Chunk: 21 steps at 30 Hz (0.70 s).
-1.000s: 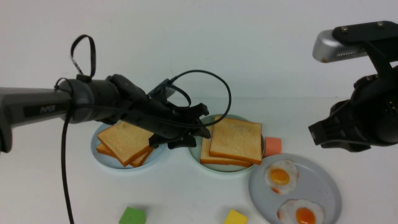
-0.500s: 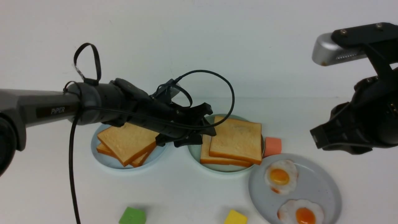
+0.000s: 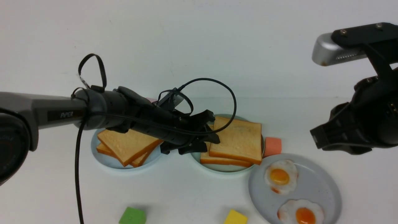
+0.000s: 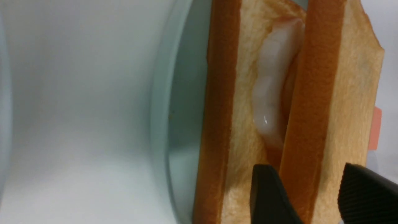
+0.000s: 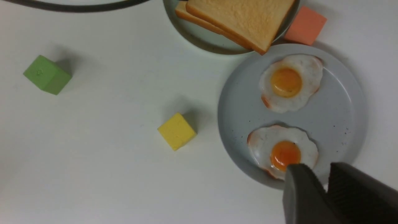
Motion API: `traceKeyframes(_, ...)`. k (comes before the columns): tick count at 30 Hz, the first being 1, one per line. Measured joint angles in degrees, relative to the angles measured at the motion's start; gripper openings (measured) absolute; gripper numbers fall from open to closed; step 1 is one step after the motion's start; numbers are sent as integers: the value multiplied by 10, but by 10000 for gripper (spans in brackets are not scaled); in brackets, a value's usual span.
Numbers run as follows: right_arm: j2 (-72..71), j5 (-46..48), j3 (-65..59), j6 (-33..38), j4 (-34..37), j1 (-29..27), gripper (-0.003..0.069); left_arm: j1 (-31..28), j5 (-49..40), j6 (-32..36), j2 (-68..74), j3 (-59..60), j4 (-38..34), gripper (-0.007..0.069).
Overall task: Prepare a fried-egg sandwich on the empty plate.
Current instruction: Use the left arm to place a slice of bread on the fried egg in the middle
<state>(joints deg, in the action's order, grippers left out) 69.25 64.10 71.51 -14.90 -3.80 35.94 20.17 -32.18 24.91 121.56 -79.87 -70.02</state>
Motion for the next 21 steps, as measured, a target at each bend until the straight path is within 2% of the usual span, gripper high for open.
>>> traceKeyframes(5, 0, 0, 0, 0, 0, 0, 164, 0, 0, 16, 0, 0, 0, 244)
traceKeyframes(14, 0, 1, 0, 0, 0, 0, 170, 0, 2, 25, 0, -1, 0, 5)
traceKeyframes(21, 0, 7, 0, 1, 0, 0, 177, 0, 5, 26, -4, -1, 2, -3)
